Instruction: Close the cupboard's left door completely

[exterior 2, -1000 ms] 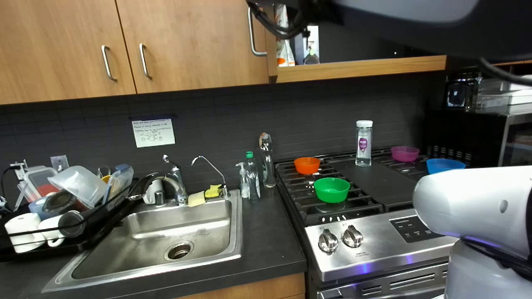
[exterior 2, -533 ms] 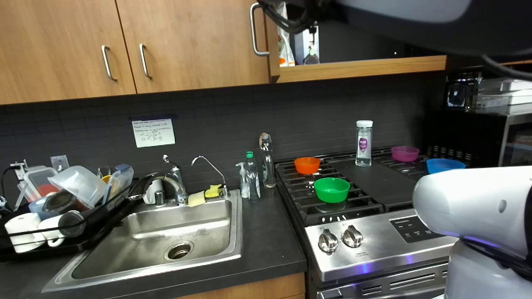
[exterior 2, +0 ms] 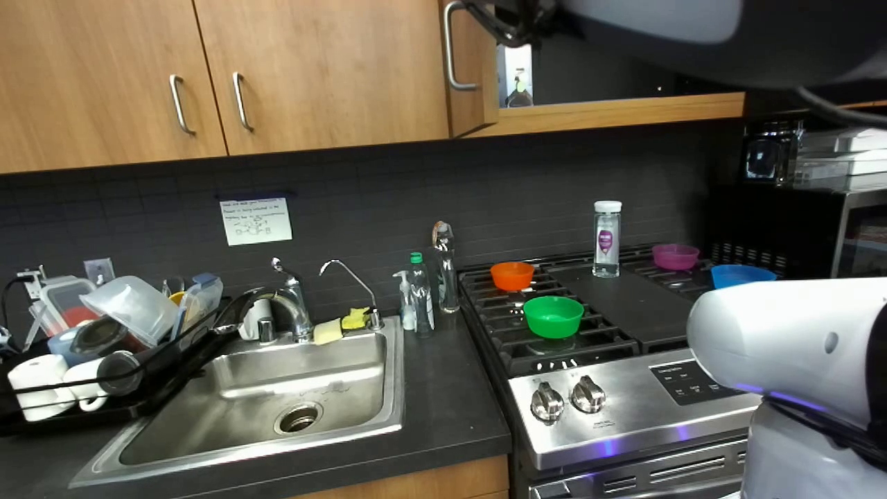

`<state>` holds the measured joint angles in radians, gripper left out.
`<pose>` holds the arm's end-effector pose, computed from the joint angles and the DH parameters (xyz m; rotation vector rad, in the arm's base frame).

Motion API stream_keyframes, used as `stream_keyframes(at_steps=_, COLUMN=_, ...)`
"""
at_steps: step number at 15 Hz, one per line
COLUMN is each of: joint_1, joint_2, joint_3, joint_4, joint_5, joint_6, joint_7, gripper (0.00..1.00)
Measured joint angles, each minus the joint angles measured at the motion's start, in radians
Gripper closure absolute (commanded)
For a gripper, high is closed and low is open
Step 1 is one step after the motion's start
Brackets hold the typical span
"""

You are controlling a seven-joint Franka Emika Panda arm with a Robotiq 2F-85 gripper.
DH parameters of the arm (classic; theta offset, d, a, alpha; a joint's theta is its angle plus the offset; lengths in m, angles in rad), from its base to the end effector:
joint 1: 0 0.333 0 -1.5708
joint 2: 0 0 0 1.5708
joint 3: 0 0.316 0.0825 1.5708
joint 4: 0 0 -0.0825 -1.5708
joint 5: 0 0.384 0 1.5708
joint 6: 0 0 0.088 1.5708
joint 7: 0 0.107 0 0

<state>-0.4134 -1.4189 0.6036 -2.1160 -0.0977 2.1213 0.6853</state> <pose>0.1110 0.2835 0.7891 2.0607 -0.5269 1.8779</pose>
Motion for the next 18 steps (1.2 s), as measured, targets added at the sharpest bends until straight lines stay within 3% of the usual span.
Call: stream_keyframes(at_steps=18, joint_1=-0.034, joint_2=-0.018, joint_3=-0.018, joint_4=0.042, joint_5=-0.16, joint_6=-0.118, joint_7=0.01, gripper=0.0)
